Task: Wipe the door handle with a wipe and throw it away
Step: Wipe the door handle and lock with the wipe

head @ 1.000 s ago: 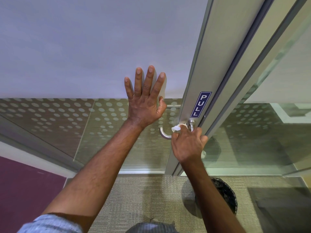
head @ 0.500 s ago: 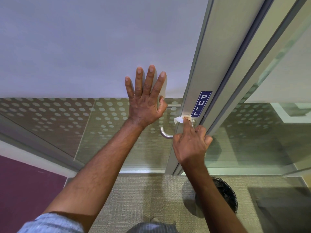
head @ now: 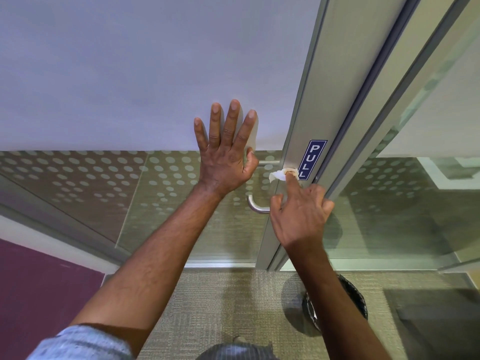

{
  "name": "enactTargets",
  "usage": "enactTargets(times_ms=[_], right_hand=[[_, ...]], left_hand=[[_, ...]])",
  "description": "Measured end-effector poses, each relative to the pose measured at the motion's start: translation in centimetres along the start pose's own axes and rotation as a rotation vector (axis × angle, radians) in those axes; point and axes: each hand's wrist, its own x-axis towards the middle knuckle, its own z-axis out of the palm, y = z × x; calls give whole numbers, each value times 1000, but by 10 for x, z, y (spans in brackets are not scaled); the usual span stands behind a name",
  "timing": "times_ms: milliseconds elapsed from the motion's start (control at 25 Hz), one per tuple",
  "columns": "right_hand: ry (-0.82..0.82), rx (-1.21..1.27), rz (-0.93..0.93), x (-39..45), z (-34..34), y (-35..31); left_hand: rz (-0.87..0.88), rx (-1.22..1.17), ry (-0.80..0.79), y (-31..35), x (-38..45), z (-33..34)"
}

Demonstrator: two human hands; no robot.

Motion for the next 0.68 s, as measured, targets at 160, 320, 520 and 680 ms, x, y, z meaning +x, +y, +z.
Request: enactTargets(times_ms=[160, 320, 520, 680], right_hand=[[-242, -48, 28, -7, 15, -3], [-294, -62, 46, -2, 15, 1], [-3, -10, -9, 5, -5, 2], [-213, -56, 20, 2, 1, -1]], left_hand=[[5, 1, 5, -1, 1, 1], [3, -2, 8, 0, 1, 0], [4, 7, 14, -1, 1, 1], [-2, 9, 4, 0, 0, 1]])
